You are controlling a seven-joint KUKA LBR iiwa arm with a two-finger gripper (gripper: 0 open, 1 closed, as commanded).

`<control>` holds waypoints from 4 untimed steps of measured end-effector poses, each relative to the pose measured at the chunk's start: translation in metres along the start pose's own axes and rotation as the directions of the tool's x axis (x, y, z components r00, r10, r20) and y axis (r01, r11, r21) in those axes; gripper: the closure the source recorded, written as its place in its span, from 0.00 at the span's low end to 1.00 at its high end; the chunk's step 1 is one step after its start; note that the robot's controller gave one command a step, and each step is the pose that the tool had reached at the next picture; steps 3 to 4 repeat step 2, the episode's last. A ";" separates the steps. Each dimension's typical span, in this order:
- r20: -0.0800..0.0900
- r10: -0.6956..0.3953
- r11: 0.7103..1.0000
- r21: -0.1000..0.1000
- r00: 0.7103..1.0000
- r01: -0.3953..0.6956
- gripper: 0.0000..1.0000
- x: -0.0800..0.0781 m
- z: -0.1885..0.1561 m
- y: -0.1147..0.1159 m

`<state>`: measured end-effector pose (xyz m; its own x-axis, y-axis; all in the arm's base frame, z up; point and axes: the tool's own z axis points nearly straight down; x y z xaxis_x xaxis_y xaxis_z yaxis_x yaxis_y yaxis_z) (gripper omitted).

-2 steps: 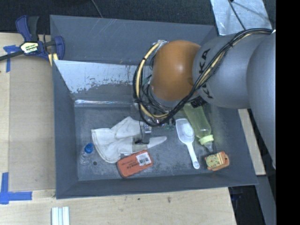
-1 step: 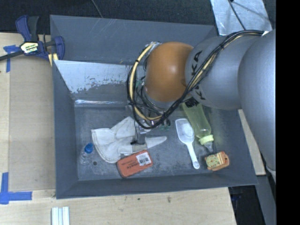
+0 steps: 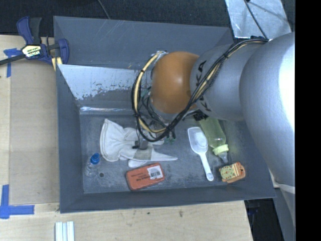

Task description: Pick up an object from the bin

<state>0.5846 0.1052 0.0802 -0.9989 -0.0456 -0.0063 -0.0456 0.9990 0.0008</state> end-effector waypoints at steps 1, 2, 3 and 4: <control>0.000 0.000 1.000 0.000 1.000 0.000 1.00 0.000 0.000 0.000; -0.002 -0.029 1.000 0.000 1.000 0.029 1.00 0.005 -0.152 0.014; -0.002 -0.029 1.000 0.000 1.000 0.029 1.00 0.005 -0.152 0.014; -0.002 -0.029 1.000 0.000 1.000 0.029 1.00 0.005 -0.152 0.014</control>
Offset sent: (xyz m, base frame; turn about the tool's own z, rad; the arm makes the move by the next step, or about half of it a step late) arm -0.0081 0.0142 0.1506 -0.0310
